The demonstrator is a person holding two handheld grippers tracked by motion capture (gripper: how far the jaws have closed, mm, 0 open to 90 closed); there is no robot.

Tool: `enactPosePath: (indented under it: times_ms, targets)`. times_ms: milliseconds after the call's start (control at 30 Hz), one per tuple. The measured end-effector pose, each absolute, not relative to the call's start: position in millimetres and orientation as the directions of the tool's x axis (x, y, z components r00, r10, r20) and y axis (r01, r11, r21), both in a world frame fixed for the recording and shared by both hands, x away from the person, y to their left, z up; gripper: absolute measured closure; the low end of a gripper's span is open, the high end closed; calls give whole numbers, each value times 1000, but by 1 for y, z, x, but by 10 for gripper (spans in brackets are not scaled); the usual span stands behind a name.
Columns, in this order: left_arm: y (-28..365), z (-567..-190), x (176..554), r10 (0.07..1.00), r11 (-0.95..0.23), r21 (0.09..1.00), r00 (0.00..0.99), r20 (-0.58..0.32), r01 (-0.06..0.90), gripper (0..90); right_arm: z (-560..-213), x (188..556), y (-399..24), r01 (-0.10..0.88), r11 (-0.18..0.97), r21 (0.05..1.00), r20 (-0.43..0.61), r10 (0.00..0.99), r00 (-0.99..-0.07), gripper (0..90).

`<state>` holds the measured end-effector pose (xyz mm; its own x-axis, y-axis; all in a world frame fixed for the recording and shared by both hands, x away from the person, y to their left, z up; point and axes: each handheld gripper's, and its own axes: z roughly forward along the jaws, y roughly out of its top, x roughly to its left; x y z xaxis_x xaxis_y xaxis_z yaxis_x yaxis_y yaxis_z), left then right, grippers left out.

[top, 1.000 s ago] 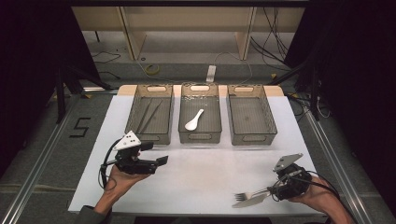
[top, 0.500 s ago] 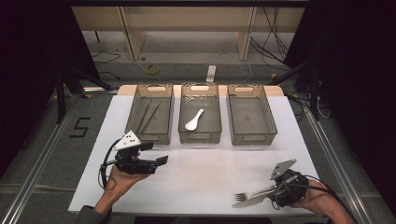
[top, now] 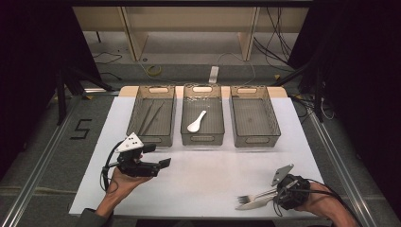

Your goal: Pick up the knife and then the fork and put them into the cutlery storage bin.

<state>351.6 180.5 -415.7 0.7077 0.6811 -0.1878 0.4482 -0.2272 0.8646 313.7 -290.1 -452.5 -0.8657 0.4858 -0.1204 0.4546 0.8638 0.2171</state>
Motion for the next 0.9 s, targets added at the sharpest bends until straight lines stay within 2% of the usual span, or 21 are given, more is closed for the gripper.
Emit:
enactPosePath:
  times_ms: [633, 700, 800, 900]
  targets:
    - [180, -416, 352, 681, -231, 863, 708, -186, 449, 167, -451, 317, -288, 425, 893, 148, -89, 440, -894, 581]
    - [180, -416, 352, 682, -230, 863, 708, -187, 449, 167, -451, 317, -286, 414, 900, 136, -92, 428, -899, 600]
    - [180, -416, 352, 682, -230, 864, 707, -186, 448, 167, -452, 318, -285, 419, 900, 122, -58, 428, -902, 676]
    - [181, -416, 352, 681, -229, 864, 708, -187, 448, 167, -452, 319, -285, 416, 902, 118, -54, 424, -904, 681]
